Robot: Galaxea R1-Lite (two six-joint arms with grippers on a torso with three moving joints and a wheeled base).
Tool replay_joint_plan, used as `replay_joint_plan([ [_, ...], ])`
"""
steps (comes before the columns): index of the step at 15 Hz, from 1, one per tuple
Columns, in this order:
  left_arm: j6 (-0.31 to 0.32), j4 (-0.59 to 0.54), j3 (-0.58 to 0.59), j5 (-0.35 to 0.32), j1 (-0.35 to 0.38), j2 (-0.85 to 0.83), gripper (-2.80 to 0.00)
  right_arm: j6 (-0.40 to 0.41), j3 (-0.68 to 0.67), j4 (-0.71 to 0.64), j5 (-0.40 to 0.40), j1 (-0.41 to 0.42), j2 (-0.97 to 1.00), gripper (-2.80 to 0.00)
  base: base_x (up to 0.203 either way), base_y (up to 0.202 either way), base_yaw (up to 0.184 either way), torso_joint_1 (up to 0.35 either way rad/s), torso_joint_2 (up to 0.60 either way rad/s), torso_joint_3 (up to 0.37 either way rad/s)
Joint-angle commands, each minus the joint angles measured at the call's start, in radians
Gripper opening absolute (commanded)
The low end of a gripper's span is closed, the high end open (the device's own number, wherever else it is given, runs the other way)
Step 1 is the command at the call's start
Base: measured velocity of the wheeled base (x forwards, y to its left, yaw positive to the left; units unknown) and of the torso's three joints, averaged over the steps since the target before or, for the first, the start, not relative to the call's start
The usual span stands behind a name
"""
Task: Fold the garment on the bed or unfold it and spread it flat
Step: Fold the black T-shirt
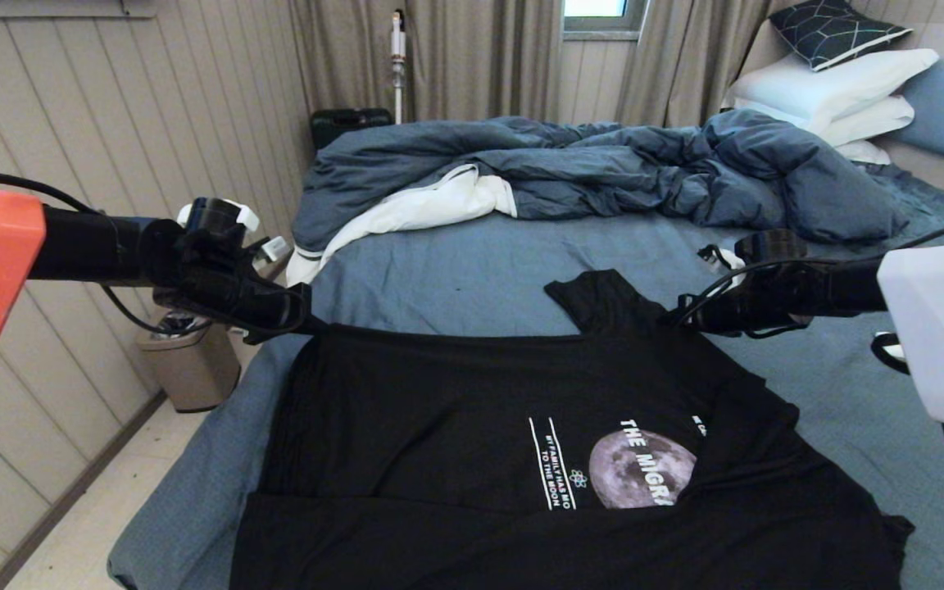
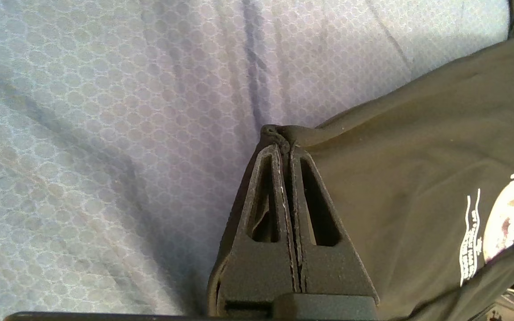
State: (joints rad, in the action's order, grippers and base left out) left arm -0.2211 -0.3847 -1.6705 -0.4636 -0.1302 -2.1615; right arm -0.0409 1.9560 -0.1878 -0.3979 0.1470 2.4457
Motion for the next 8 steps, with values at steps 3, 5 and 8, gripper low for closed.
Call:
replay_joint_plan([
  [3, -0.001, -0.002, -0.009, -0.003, 0.000, -0.003, -2.80, -0.001, 0.000, 0.001, 0.001, 0.005, -0.010, -2.80, 0.000, 0.000, 0.000, 0.000, 0.00, 0.000],
  [5, -0.001, -0.001, -0.022, -0.003, 0.000, 0.002, -2.80, -0.002, -0.001, 0.023, -0.002, 0.005, -0.027, -2.80, 0.000, 0.000, 0.000, 0.000, 0.00, 0.000],
  [8, -0.001, -0.004, -0.027, 0.000, 0.000, 0.040, -2.80, -0.027, -0.004, 0.028, -0.001, 0.006, -0.071, -2.80, 0.000, 0.000, 0.000, 0.000, 0.00, 0.000],
])
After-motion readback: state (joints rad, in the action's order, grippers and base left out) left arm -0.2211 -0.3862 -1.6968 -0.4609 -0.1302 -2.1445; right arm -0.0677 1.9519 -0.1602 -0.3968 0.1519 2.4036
